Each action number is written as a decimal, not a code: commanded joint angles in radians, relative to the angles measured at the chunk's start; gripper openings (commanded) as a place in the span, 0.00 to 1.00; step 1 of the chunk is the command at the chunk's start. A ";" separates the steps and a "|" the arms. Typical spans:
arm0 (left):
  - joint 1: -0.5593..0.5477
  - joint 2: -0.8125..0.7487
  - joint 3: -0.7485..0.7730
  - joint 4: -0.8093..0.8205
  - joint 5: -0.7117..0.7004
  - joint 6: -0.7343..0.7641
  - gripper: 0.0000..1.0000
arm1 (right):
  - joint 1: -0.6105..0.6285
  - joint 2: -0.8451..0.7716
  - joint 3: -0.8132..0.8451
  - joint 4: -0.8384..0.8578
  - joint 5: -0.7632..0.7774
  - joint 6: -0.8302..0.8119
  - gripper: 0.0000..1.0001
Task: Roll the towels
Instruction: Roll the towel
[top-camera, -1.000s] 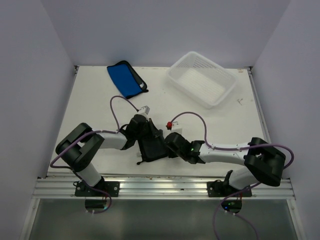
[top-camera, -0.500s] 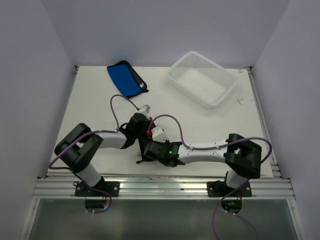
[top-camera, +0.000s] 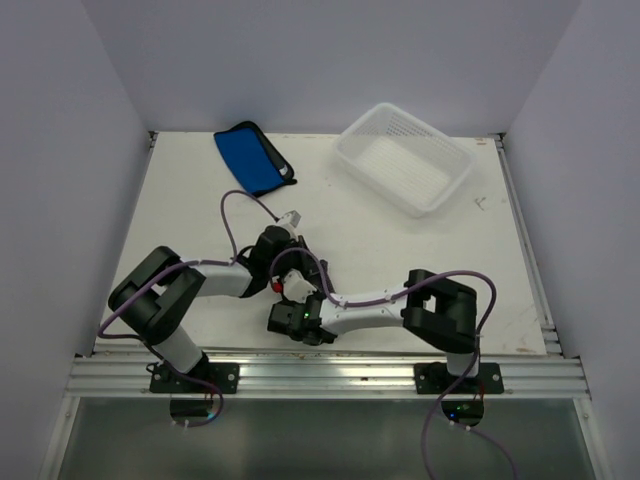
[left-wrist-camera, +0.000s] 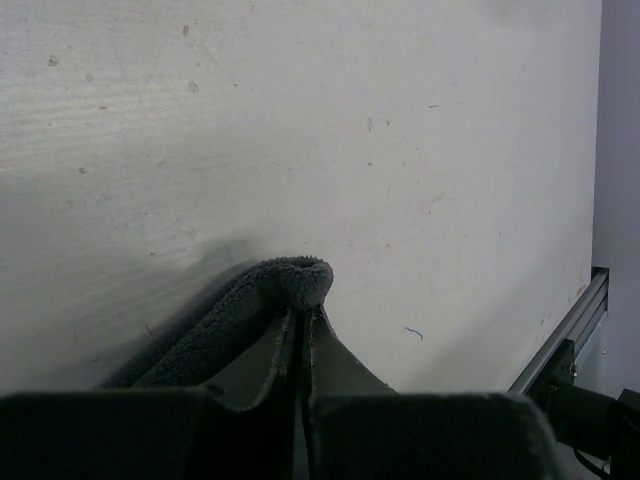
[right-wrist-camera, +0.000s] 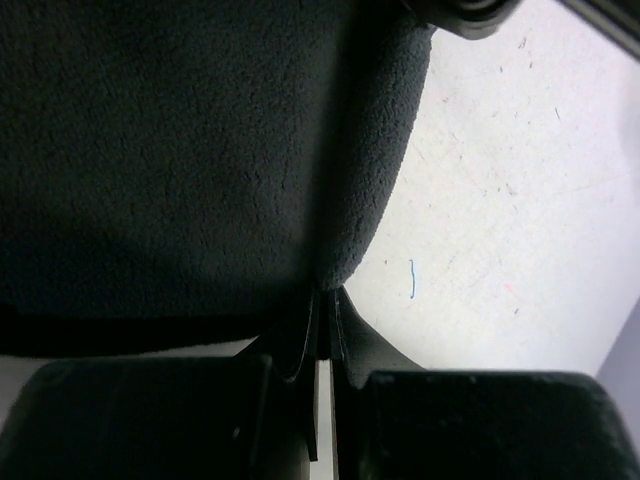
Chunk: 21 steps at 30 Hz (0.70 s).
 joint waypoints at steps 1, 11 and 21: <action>0.031 -0.010 -0.004 0.061 -0.023 0.023 0.00 | 0.041 0.061 0.045 -0.148 0.017 -0.040 0.00; 0.037 -0.100 0.016 -0.037 -0.027 0.078 0.39 | 0.061 0.159 0.124 -0.224 0.035 -0.048 0.00; 0.037 -0.230 0.025 -0.082 -0.015 0.126 0.38 | 0.064 0.204 0.174 -0.255 0.034 -0.060 0.00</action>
